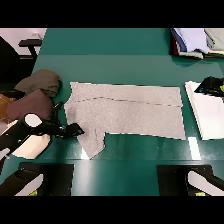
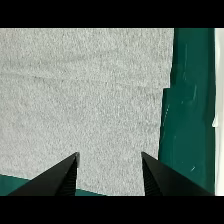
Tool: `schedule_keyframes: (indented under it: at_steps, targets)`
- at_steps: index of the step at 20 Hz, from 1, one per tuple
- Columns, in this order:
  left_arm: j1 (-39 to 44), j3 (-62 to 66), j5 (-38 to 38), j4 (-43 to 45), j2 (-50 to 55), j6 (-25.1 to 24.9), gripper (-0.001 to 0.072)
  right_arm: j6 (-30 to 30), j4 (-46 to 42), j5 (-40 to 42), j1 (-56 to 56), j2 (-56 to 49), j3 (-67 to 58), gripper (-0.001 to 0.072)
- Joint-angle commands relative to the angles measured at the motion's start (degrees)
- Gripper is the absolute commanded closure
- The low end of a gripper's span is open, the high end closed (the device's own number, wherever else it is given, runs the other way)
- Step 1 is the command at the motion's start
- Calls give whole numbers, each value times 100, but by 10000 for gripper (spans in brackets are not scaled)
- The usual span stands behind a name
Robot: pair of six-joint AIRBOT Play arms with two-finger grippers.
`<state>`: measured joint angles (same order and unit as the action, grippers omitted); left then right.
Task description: Fold the shirts.
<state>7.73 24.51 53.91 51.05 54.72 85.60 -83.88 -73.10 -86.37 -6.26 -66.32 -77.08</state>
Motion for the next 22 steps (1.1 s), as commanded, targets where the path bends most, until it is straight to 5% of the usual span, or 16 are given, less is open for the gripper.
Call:
schedule_keyframes:
  at_steps: [1,2,3,4,7,16,22]
  targets:
    - [269,-87,-538,-9,9,155,207,55,-4,-168,-2,20,2,261]
    - [269,-28,-457,-9,9,162,358,105,-20,-243,-2,17,4,261]
    - [269,55,-354,-9,-4,131,606,105,-57,-310,-2,17,4,261]
    - [269,177,-225,-7,-17,96,682,105,-116,-389,-33,17,4,261]
    - [269,656,243,245,-140,96,682,103,-205,-470,-437,197,444,260]
    - [269,1095,592,557,-417,98,682,365,330,463,-2603,826,4476,257]
    - [269,1095,640,586,-417,96,682,597,1364,1370,-2253,166,4789,285]
